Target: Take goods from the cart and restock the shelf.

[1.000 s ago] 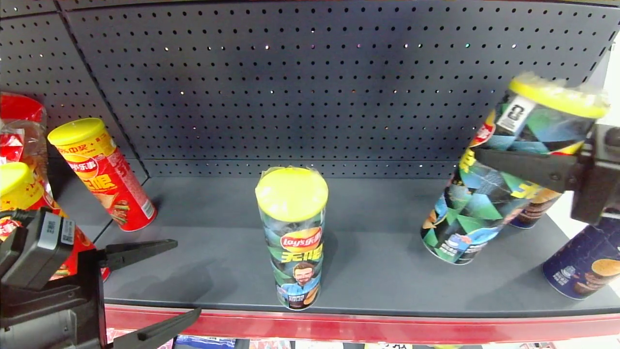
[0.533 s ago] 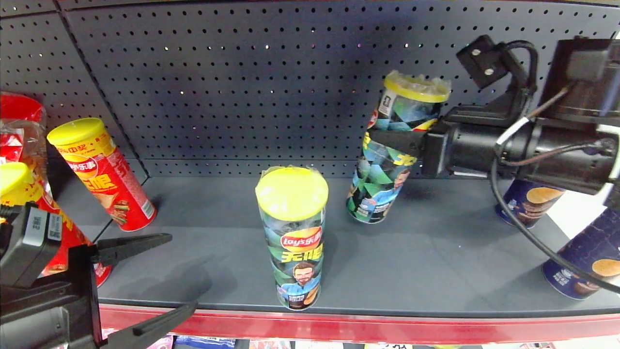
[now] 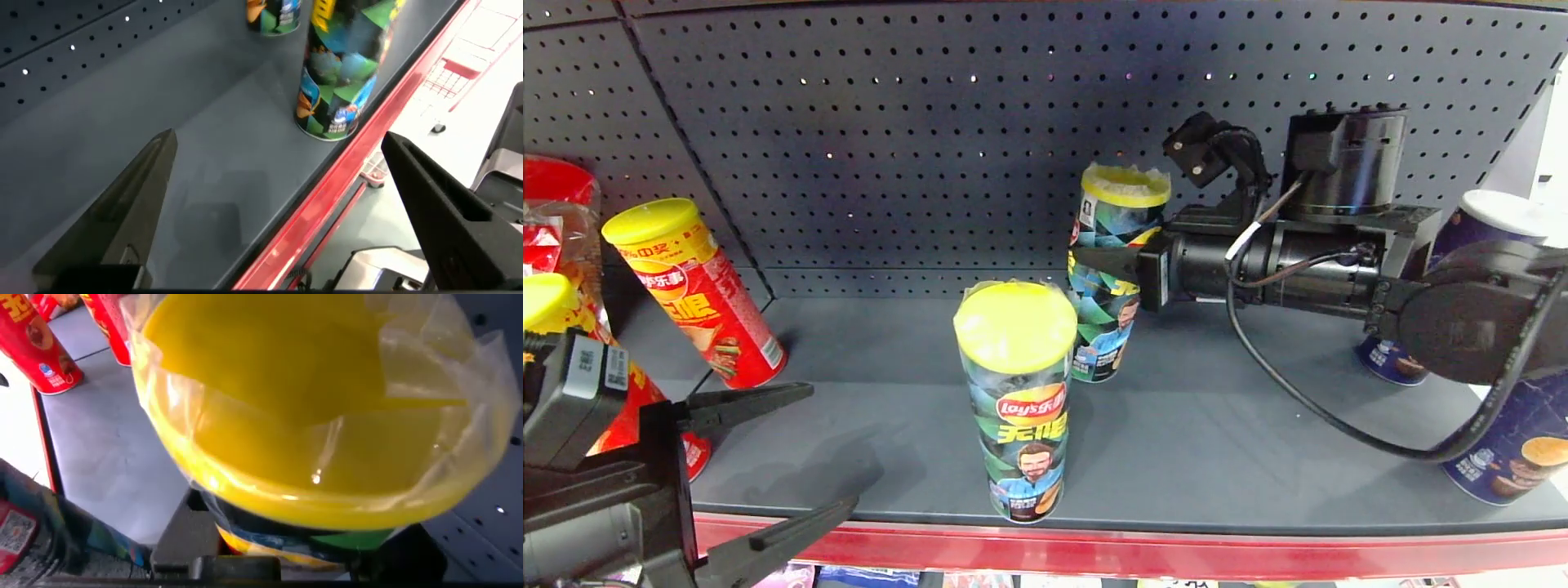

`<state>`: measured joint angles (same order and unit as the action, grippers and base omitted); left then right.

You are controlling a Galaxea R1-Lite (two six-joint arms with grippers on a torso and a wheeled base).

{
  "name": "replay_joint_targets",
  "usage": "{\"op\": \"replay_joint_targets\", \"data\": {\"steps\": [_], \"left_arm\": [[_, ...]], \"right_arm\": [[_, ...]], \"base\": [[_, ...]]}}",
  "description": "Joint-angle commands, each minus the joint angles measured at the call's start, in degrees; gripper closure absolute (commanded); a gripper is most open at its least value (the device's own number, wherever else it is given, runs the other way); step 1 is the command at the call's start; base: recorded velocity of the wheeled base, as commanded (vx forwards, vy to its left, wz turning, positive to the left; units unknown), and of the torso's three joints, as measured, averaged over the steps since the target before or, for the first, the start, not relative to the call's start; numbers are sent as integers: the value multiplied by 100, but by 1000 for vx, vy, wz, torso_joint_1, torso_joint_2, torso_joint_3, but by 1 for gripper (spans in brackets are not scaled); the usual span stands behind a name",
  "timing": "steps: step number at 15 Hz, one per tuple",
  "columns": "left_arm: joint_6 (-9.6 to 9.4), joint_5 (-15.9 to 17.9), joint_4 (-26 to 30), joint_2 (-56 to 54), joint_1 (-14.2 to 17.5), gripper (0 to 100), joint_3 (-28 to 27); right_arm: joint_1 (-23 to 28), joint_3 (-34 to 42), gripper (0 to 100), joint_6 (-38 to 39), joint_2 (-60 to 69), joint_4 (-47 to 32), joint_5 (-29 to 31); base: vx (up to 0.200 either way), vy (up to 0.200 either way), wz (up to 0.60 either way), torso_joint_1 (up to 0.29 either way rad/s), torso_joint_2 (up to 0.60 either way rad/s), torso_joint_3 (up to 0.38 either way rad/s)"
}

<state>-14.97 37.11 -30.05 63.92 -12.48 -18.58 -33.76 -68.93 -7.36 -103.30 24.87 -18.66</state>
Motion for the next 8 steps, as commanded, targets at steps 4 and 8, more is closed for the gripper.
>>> {"op": "replay_joint_targets", "data": {"steps": [4, 8], "left_arm": [[3, -2, -1, 86, 0, 0, -49], [3, -2, -1, 139, 0, 0, -49]], "right_arm": [[-43, -121, 100, -2, -252, 9, 3], [-87, -60, 0, 7, -296, 9, 3]], "base": [[0, 0, 0, 0, 0, 0], [0, 0, 0, 0, 0, 0]]}}
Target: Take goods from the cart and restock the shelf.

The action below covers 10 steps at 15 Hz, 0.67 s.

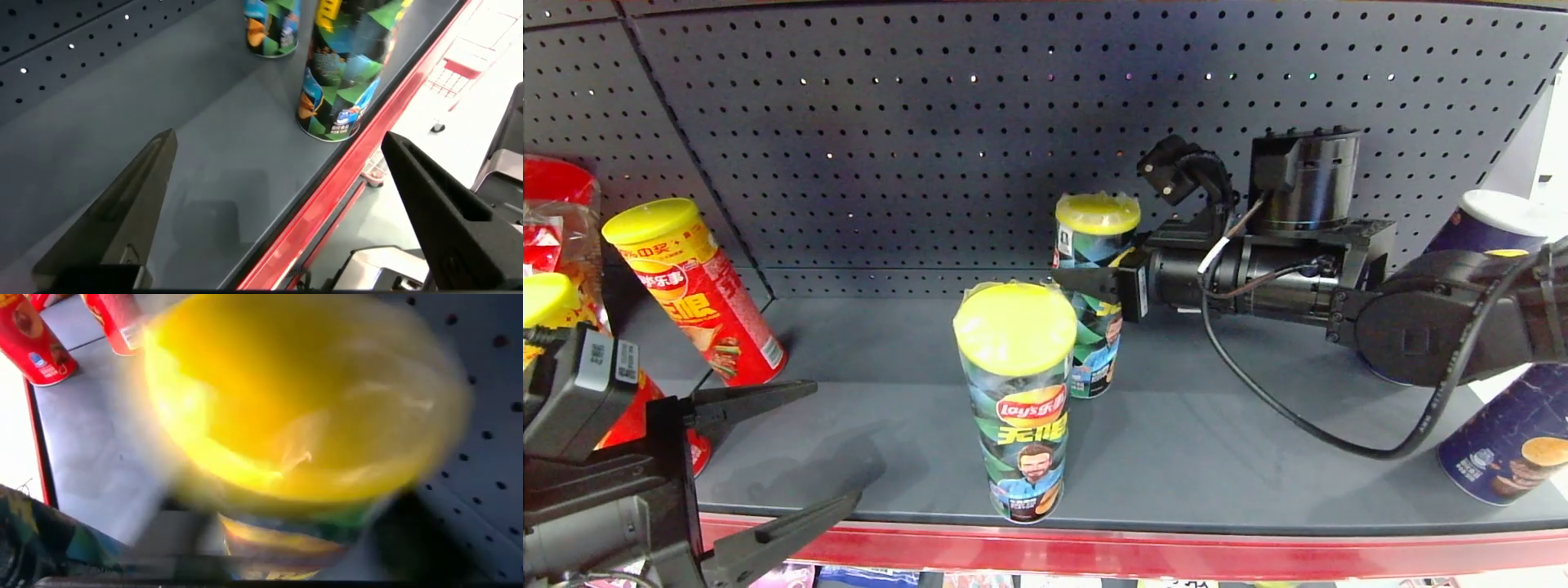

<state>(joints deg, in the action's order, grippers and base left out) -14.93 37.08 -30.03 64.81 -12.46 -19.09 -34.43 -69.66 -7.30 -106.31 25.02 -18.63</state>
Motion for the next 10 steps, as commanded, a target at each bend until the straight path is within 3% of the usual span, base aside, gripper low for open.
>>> {"op": "replay_joint_targets", "data": {"steps": [1, 4, 10], "left_arm": [[-1, 1, -3, 50, -2, 0, 2], [-1, 1, -3, 59, -2, 0, 2], [-18, -114, -30, 630, -29, 0, -297]], "right_arm": [[-20, 40, 0, 10, 14, -5, 8], [-20, 181, 0, 27, 181, -5, 35], [68, 1833, 0, 177, 1535, -5, 105]], "base": [[0, 0, 0, 0, 0, 0], [0, 0, 0, 0, 0, 0], [0, 0, 0, 0, 0, 0]]}}
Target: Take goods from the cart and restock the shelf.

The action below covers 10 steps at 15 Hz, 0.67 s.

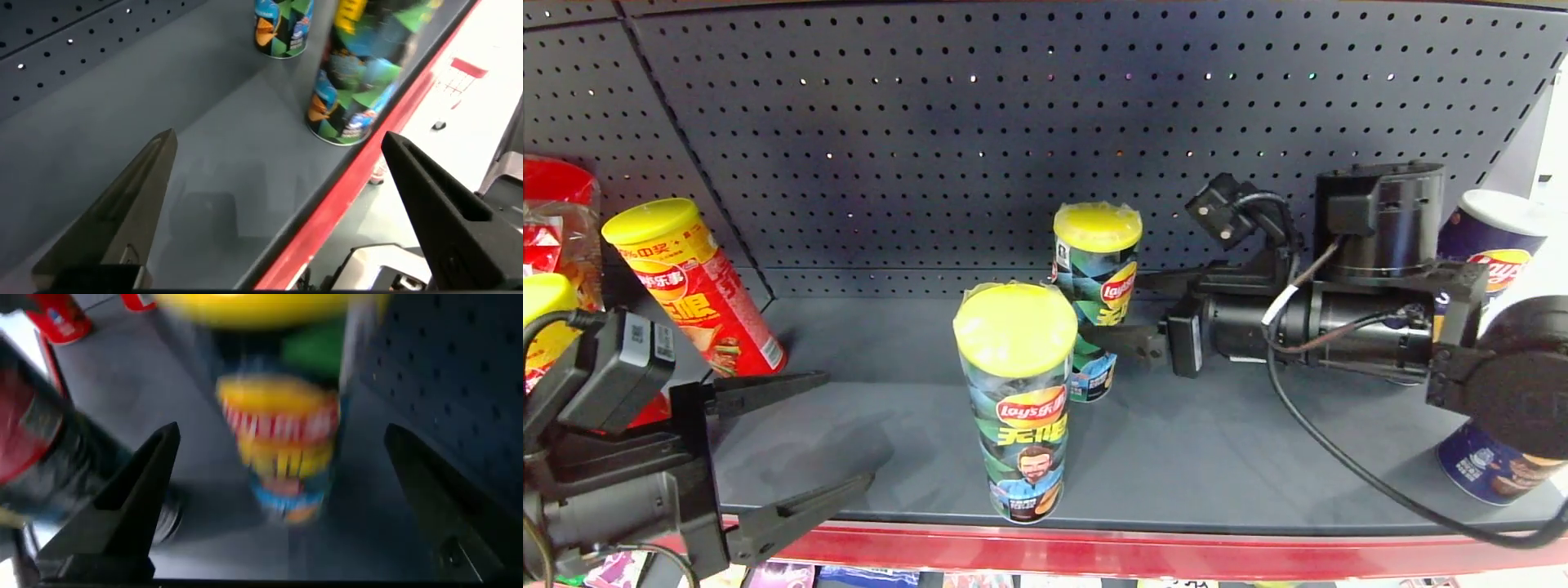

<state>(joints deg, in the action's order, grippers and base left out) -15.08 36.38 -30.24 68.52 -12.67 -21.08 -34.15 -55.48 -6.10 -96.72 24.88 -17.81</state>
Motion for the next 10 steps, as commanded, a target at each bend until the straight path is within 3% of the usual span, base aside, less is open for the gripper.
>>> {"op": "replay_joint_targets", "data": {"steps": [1, 4, 7, 10], "left_arm": [[-21, -52, -25, 363, -25, 0, -169], [-30, -175, -25, 654, -359, 0, -265], [-65, -184, -34, 944, -500, 0, -283], [-364, -184, -25, 1234, -535, 0, -292]], "right_arm": [[48, 670, 0, 82, 813, 8, 67], [171, 1417, 0, 82, 1525, -1, 164], [251, 1997, 0, 91, 2228, -1, 137], [242, 2305, 0, 91, 2887, -10, 111]], "base": [[0, 0, 0, 0, 0, 0], [0, 0, 0, 0, 0, 0], [0, 0, 0, 0, 0, 0], [0, 0, 0, 0, 0, 0]]}}
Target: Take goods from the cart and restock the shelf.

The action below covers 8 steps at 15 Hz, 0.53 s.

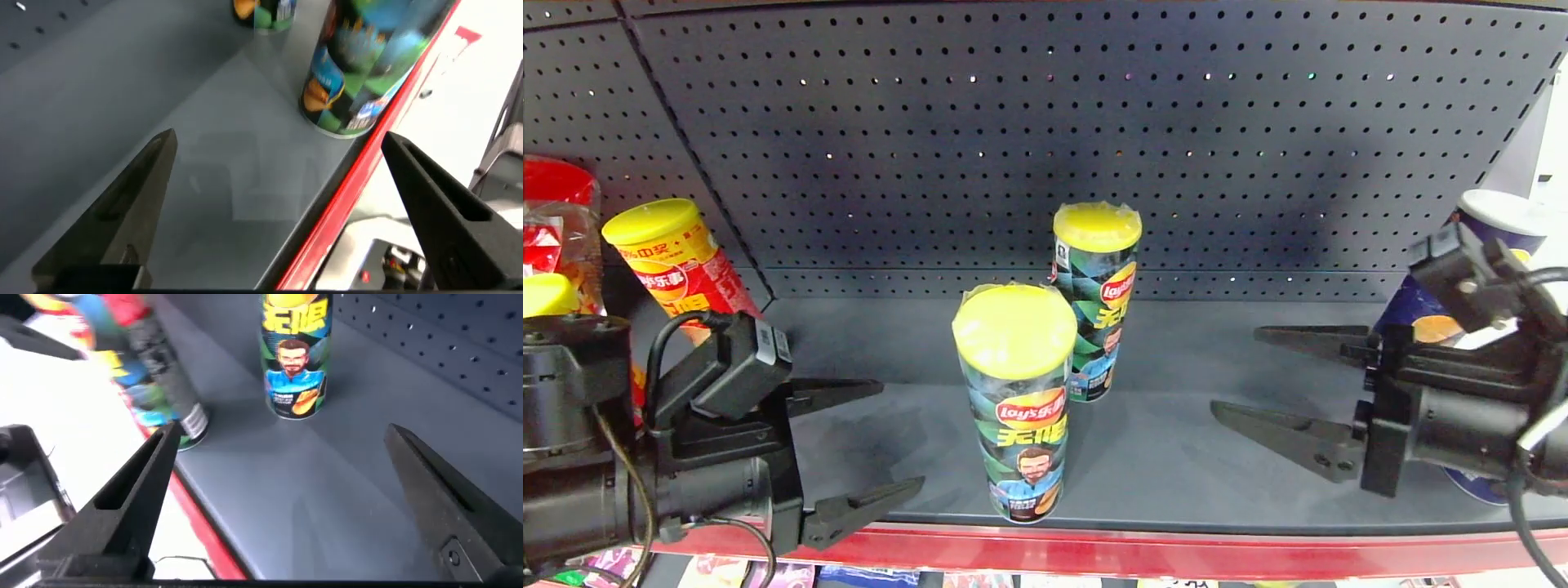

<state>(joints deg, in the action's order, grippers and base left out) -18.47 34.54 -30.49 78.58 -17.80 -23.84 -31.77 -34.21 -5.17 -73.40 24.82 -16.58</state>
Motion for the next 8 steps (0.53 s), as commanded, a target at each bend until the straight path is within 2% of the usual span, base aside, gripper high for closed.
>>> {"op": "replay_joint_targets", "data": {"steps": [1, 5, 8], "left_arm": [[-104, 1, -1, 360, -75, 0, -15], [-315, -43, -19, 773, -303, 0, -85], [-324, -131, -27, 1080, -409, 0, -252]], "right_arm": [[4, 283, 0, -2, 836, -12, -12], [22, 538, 0, -2, 1478, -39, 14], [30, 494, 0, 77, 1759, -294, 32]], "base": [[0, 0, 0, 0, 0, 0], [0, 0, 0, 0, 0, 0], [0, 0, 0, 0, 0, 0]]}}
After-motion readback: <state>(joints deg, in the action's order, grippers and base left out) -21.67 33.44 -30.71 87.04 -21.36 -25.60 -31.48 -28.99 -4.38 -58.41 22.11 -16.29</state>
